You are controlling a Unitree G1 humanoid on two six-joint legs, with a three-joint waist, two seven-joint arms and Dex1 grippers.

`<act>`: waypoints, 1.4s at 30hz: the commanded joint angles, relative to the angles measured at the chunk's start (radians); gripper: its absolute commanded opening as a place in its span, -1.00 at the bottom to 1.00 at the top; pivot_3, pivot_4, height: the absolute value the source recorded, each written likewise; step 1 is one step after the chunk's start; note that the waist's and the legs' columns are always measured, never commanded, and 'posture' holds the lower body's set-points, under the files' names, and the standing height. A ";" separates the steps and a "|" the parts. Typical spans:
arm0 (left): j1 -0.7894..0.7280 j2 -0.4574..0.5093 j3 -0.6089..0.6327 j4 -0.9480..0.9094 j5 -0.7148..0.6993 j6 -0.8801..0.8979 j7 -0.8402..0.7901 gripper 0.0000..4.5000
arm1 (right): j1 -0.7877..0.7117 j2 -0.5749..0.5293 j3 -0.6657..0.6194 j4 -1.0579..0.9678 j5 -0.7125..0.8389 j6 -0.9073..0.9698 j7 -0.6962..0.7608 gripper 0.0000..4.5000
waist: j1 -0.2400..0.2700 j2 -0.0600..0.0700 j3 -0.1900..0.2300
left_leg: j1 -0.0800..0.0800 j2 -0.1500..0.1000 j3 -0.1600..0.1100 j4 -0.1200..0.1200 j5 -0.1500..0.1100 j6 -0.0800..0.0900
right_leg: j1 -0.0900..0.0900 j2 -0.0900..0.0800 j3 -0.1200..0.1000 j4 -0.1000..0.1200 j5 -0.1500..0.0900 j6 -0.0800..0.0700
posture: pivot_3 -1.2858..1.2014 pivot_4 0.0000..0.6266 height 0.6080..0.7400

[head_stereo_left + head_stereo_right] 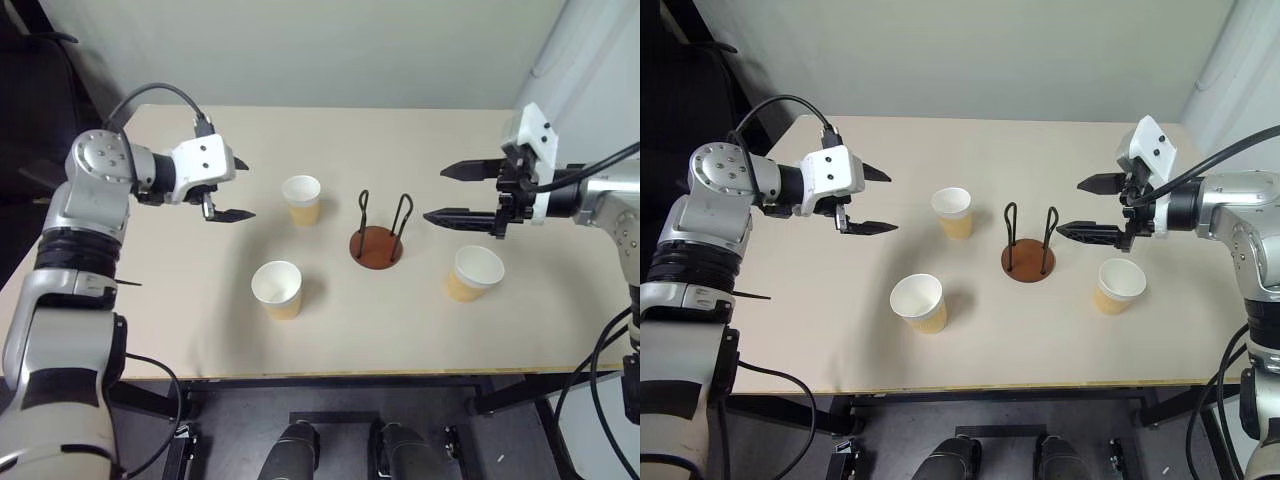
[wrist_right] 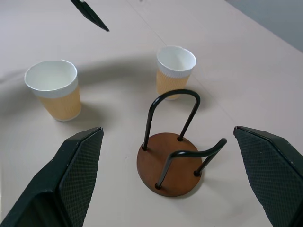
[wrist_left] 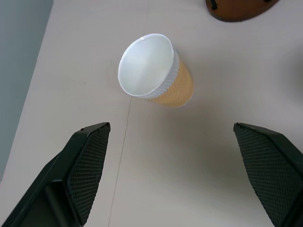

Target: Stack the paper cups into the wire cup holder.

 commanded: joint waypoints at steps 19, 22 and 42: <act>-0.213 -0.075 -0.160 0.228 0.275 -0.253 0.163 1.00 | -0.014 -0.050 -0.037 -0.028 0.037 0.010 0.004 0.99 | -0.001 0.000 0.000 | -0.001 0.000 0.001 0.000 0.000 0.001 | 0.000 0.000 0.000 -0.001 0.001 0.004 | 0.03 -0.52 1.00; -0.226 -0.096 -0.168 0.264 0.296 -0.262 0.199 1.00 | -0.010 -0.052 -0.038 -0.031 0.041 0.014 0.002 0.99 | 0.002 0.000 0.000 | -0.001 0.000 0.001 0.000 0.000 0.001 | 0.000 0.000 0.000 -0.001 0.001 0.004 | 0.03 -0.52 1.00; -0.276 -0.211 -0.249 0.423 0.419 -0.310 0.360 1.00 | 0.004 -0.050 -0.041 -0.047 0.049 0.034 -0.015 0.99 | 0.003 0.000 0.000 | -0.002 -0.001 0.002 0.002 0.000 0.002 | 0.000 0.001 0.000 -0.001 0.003 0.008 | 0.03 -0.52 1.00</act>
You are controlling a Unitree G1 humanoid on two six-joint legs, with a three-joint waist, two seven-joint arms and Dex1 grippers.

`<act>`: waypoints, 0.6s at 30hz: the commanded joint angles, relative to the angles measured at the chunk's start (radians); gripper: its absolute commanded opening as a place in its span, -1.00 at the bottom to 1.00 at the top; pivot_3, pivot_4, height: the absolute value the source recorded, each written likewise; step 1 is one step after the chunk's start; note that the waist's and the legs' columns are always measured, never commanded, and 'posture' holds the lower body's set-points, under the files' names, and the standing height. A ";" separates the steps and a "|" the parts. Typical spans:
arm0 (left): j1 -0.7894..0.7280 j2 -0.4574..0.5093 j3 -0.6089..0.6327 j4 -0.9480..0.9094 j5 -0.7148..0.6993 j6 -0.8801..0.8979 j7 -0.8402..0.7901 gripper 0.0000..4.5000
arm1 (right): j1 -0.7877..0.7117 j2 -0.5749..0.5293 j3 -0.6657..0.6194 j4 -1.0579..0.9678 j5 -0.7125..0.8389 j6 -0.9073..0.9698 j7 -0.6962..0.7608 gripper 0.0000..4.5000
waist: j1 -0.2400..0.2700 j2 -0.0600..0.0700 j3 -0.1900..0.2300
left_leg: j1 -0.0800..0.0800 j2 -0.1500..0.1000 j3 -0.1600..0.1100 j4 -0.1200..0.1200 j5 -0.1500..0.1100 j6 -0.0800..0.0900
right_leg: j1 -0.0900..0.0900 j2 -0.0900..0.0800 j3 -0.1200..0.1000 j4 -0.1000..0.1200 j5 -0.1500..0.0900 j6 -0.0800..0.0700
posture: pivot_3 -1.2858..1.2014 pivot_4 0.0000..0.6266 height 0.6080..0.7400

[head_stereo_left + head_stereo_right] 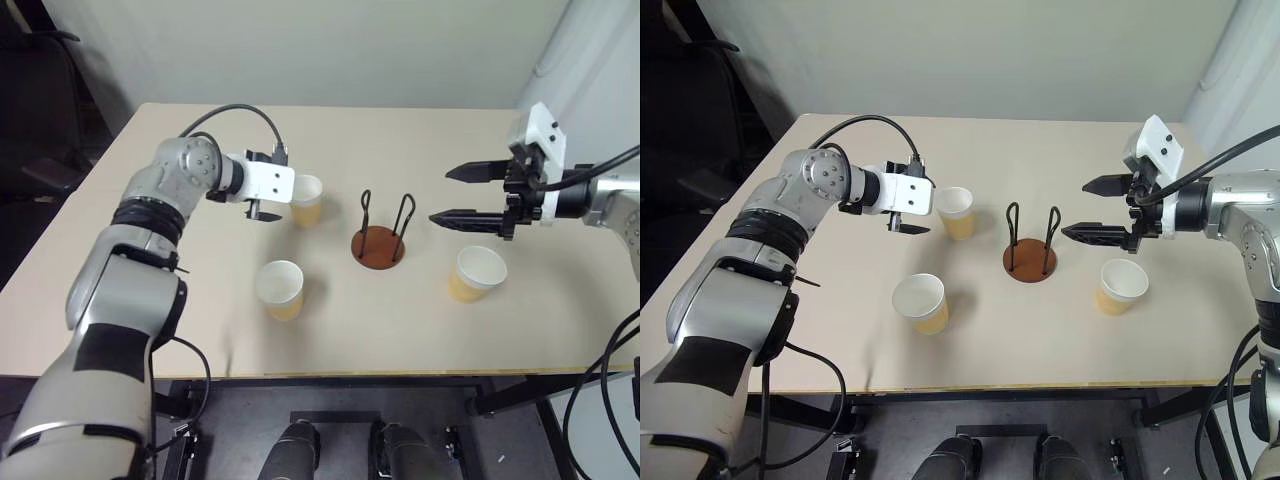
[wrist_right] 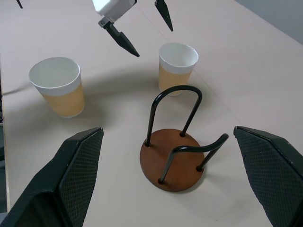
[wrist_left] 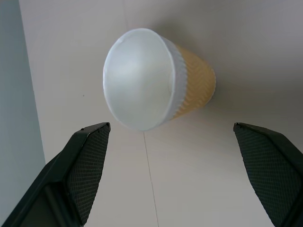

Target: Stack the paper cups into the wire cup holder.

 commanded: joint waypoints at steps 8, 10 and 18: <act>-0.022 -0.033 -0.031 0.050 0.064 -0.005 0.116 1.00 | -0.004 -0.014 -0.042 -0.047 0.027 0.005 -0.019 0.99 | 0.001 0.000 0.000 | 0.000 0.000 0.000 0.001 0.000 0.000 | 0.000 0.000 0.001 0.000 0.000 0.001 | 0.03 -0.52 1.00; -0.018 -0.045 -0.038 0.060 0.073 -0.002 0.141 1.00 | -0.003 -0.014 -0.042 -0.050 0.028 0.006 -0.022 0.99 | 0.001 0.000 0.000 | 0.000 0.000 0.000 0.001 0.000 0.000 | 0.000 -0.001 0.001 0.000 0.000 0.002 | 0.03 -0.52 1.00; -0.025 -0.076 -0.043 0.087 0.088 0.012 0.192 1.00 | -0.001 -0.017 -0.042 -0.052 0.032 0.005 -0.029 0.99 | 0.001 0.000 0.000 | 0.000 0.000 0.001 0.002 0.001 0.001 | 0.001 -0.001 0.001 0.000 0.002 0.005 | 0.03 -0.52 1.00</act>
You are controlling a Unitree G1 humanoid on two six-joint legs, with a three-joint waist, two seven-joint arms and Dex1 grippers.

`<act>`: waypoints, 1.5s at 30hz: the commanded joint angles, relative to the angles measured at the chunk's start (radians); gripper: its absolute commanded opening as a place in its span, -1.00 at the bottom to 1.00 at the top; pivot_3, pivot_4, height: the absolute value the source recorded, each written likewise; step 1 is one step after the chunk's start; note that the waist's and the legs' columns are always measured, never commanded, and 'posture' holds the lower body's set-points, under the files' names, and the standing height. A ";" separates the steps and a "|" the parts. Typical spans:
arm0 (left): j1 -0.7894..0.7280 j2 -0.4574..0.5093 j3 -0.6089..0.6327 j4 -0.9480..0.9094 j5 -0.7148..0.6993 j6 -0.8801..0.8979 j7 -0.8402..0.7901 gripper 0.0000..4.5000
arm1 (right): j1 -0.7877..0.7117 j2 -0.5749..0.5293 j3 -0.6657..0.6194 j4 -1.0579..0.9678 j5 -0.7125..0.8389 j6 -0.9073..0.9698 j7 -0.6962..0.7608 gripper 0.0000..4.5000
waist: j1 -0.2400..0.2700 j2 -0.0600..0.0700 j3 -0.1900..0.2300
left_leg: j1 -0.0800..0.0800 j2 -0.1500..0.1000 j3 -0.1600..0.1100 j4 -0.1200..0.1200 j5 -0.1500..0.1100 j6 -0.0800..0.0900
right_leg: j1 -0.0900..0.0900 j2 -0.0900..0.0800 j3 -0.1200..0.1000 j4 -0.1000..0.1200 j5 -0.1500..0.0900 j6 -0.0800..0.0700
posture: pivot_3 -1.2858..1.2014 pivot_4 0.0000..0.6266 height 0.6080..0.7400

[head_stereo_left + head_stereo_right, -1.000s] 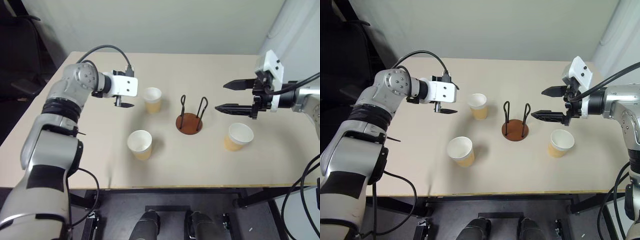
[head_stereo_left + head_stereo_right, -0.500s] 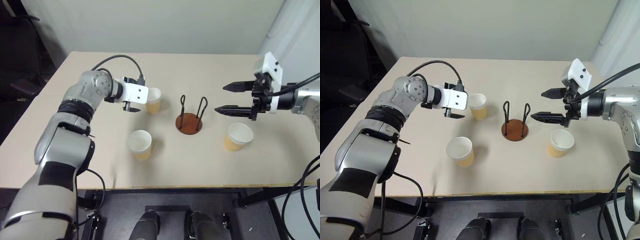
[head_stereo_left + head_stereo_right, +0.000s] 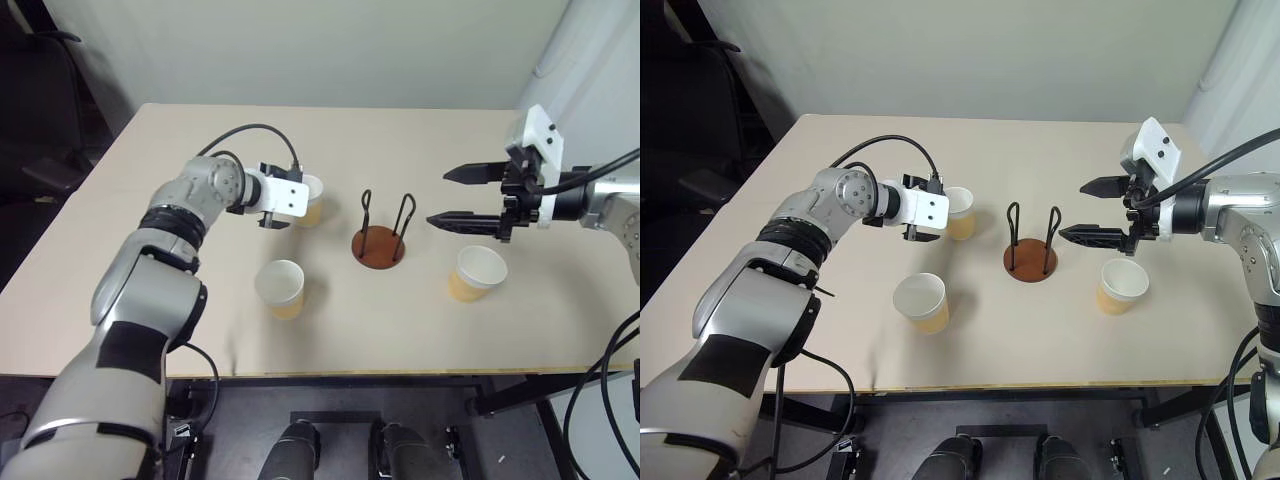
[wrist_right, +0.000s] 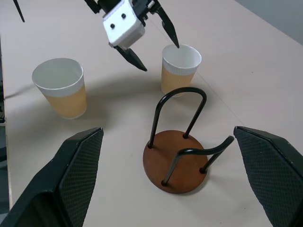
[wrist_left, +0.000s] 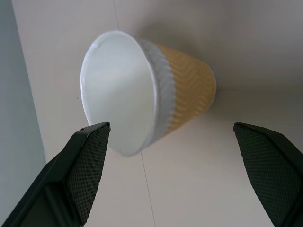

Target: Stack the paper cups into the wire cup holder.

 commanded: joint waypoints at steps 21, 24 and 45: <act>-0.036 -0.019 0.002 0.030 -0.003 0.015 -0.030 -0.98 | -0.003 -0.030 -0.040 -0.029 0.014 -0.003 -0.004 1.00 | 0.001 0.000 0.000 | 0.000 0.000 0.001 0.003 0.000 0.001 | 0.001 0.001 0.001 0.000 0.000 0.000 | 0.03 -0.52 1.00; -0.051 -0.021 0.075 0.022 -0.097 0.027 -0.164 -0.98 | 0.001 -0.042 -0.039 -0.027 0.015 -0.003 0.003 1.00 | 0.001 0.000 0.000 | 0.000 0.000 0.001 0.003 0.000 0.001 | 0.001 0.001 0.001 0.000 0.000 0.000 | 0.03 -0.52 1.00; -0.365 0.027 0.259 -0.015 -0.343 0.271 -0.746 -0.98 | -0.018 -0.155 0.026 0.092 -0.066 -0.079 0.163 1.00 | 0.000 0.000 0.000 | -0.010 -0.002 0.003 0.012 -0.005 0.009 | -0.004 0.000 0.002 0.000 -0.006 0.000 | 0.03 -0.52 1.00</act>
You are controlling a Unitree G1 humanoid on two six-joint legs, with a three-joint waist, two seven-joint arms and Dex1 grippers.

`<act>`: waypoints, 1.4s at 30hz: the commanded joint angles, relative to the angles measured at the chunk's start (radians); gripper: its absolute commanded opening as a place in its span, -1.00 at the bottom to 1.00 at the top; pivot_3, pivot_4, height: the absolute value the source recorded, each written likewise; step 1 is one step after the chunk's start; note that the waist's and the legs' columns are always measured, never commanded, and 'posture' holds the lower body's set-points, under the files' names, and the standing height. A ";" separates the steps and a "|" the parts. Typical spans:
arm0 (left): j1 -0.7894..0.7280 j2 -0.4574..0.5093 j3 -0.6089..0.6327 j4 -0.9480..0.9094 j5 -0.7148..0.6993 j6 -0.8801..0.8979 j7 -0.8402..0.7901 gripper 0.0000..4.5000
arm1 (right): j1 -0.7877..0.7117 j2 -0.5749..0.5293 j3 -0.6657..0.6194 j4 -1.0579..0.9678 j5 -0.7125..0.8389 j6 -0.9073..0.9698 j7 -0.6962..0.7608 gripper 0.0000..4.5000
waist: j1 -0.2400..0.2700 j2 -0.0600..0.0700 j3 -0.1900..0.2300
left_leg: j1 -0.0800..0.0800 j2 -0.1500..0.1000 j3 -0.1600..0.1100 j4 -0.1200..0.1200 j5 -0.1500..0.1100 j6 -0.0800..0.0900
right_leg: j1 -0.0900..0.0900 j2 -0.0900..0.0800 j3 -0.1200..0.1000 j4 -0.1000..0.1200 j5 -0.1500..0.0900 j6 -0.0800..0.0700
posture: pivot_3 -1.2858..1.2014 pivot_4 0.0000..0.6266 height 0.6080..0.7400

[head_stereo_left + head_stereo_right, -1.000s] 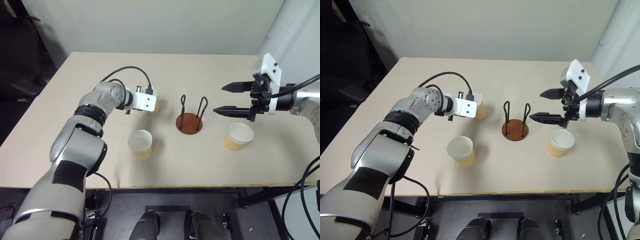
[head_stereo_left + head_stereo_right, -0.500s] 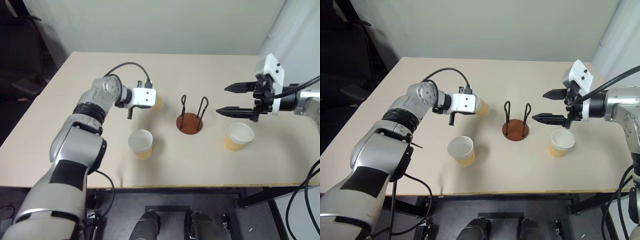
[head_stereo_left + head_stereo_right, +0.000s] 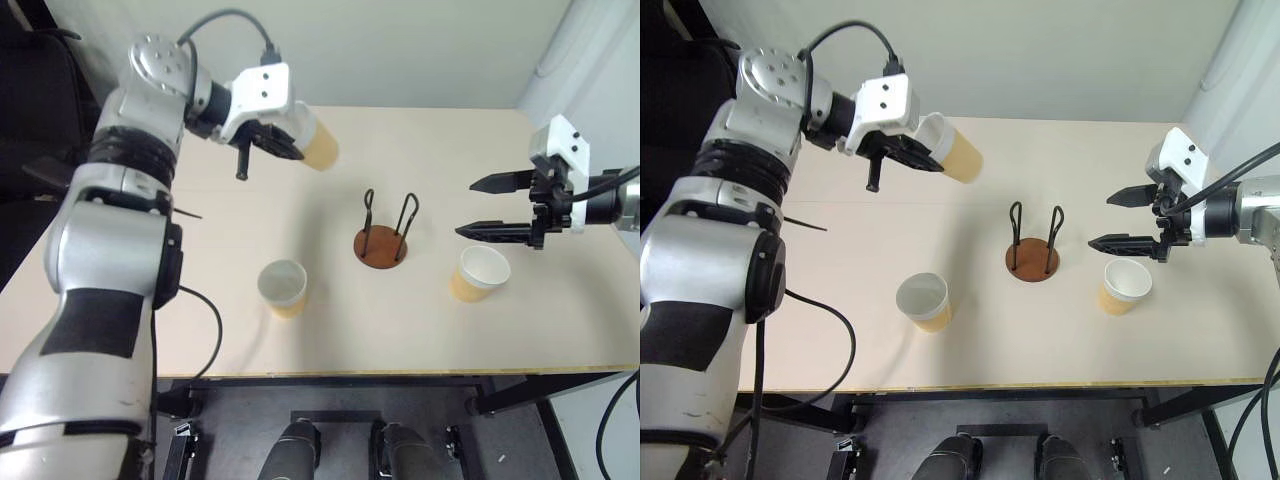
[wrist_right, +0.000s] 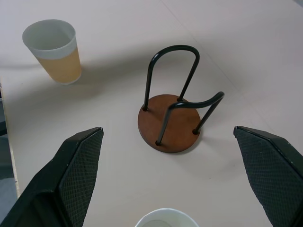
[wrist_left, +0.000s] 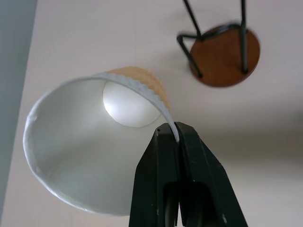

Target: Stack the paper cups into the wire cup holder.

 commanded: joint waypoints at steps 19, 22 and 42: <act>-0.123 -0.173 -0.071 0.009 -0.021 0.047 -0.106 -0.98 | -0.027 -0.070 -0.006 0.009 -0.020 0.013 0.092 1.00 | 0.001 0.000 0.001 | -0.003 -0.007 0.010 0.003 -0.005 0.012 | -0.003 -0.010 0.009 -0.001 0.003 0.020 | 0.03 -0.52 1.00; -0.110 -0.192 -0.086 0.009 -0.034 0.048 -0.106 -0.98 | -0.022 -0.071 -0.010 0.007 -0.018 0.013 0.089 1.00 | 0.001 -0.001 0.001 | -0.002 -0.008 0.014 0.004 -0.007 0.014 | -0.003 -0.010 0.014 0.000 0.003 0.022 | 0.03 -0.52 1.00; -0.081 -0.239 -0.137 0.006 -0.056 0.027 -0.106 -0.98 | -0.076 -0.075 -0.033 0.030 0.000 -0.008 0.087 1.00 | -0.002 0.000 0.001 | -0.003 -0.012 0.025 0.020 -0.013 0.027 | -0.001 -0.013 0.028 0.000 0.004 0.030 | 0.03 -0.52 1.00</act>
